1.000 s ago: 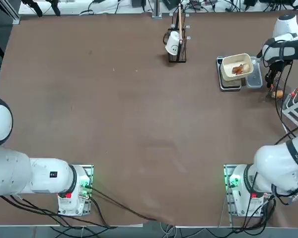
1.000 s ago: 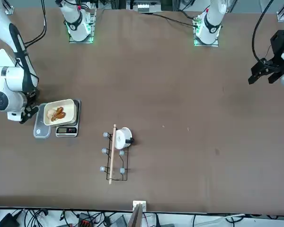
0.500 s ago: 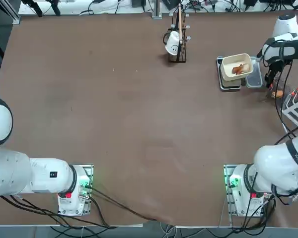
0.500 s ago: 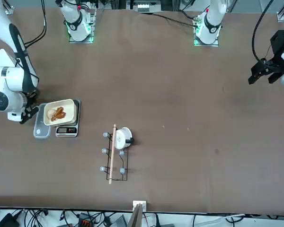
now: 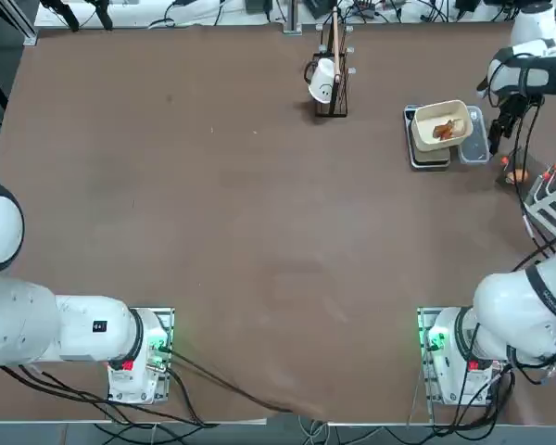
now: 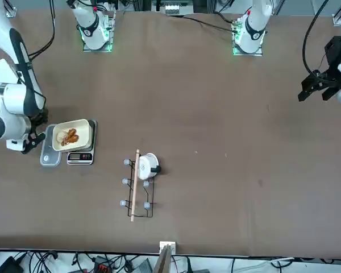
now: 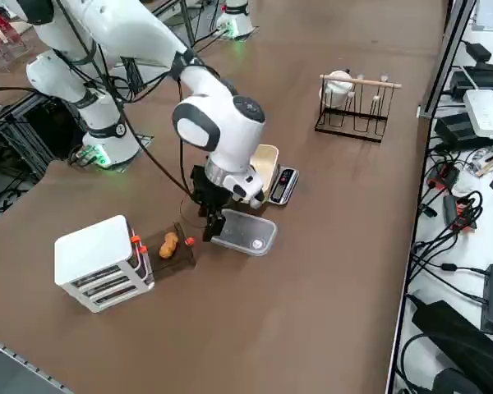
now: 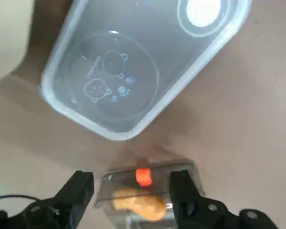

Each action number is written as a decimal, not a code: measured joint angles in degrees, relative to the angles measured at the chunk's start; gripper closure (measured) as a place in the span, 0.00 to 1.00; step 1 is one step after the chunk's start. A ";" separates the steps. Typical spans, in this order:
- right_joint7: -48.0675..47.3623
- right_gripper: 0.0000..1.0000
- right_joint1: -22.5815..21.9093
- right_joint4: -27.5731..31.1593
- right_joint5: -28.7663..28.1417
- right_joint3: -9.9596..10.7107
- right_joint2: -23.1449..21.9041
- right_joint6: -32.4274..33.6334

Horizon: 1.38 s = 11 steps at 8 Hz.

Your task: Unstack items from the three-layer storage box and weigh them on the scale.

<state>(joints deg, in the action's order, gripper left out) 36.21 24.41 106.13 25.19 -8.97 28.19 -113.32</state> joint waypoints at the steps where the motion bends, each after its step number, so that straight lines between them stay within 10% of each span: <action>1: 2.31 0.06 0.59 -0.88 -1.50 0.13 -1.14 2.31; 5: 28.64 0.16 6.38 0.74 -0.72 0.42 -1.60 2.39; 11: 43.74 0.16 6.58 3.18 5.41 0.10 -0.89 0.10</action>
<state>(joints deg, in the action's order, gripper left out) 79.94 31.00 109.31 30.60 -8.87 27.31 -113.22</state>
